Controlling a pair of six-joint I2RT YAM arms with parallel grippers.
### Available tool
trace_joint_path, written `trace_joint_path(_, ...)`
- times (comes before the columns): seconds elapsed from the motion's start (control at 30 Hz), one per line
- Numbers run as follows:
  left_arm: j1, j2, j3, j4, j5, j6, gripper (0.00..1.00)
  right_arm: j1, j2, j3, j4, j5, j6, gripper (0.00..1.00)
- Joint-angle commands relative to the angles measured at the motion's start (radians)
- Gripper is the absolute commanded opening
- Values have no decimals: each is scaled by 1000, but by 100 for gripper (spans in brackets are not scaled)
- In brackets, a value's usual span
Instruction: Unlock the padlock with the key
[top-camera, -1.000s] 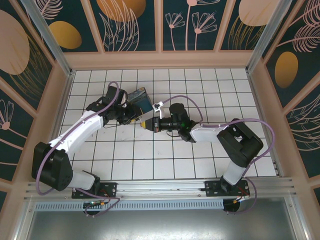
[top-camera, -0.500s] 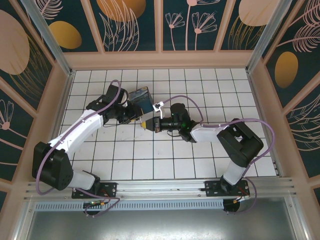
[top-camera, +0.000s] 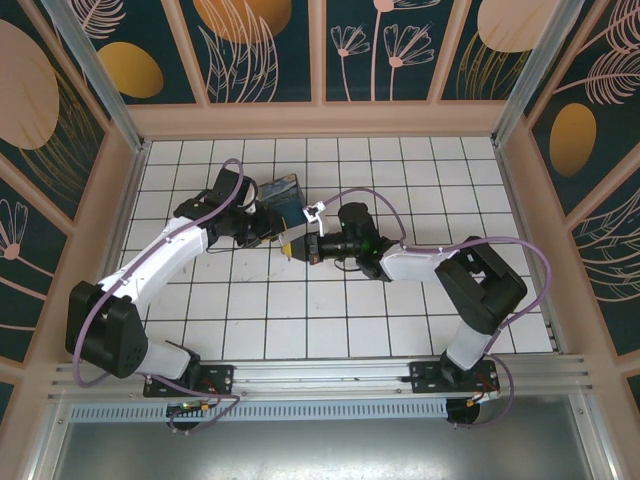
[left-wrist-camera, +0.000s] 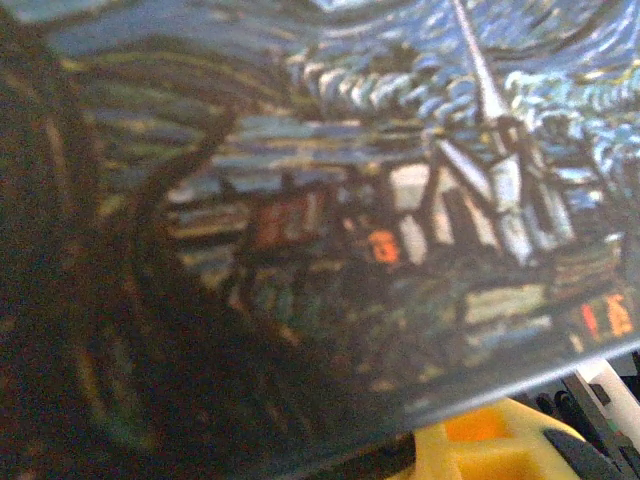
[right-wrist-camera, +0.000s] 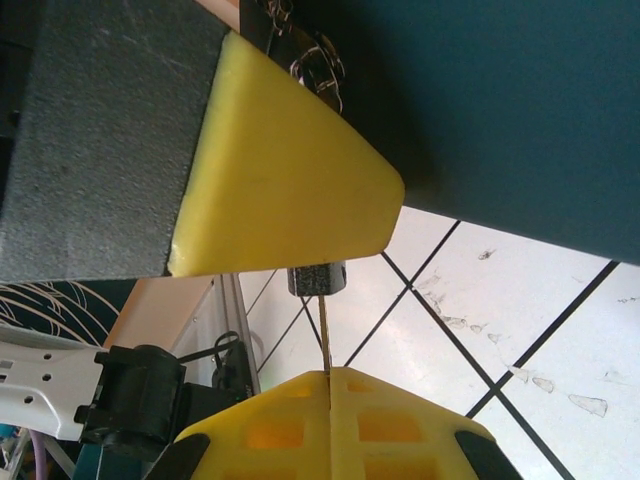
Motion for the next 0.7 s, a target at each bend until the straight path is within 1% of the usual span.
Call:
trace_joint_path(0.0, -24, 4, 48, -31, 40, 20, 13, -22, -2, 51, 71, 6, 11, 0)
trace_joint_path(0.1, -16, 5, 66, -33, 46, 18, 13, -20, 0, 28, 75, -9, 21, 0)
trace_joint_path(0.33, 15, 7, 81, -22, 90, 3, 13, -23, 0, -54, 145, -34, 79, 0)
trace_joint_path(0.67, 26, 18, 78, -7, 108, -10, 14, -19, -5, -71, 158, -34, 77, 0)
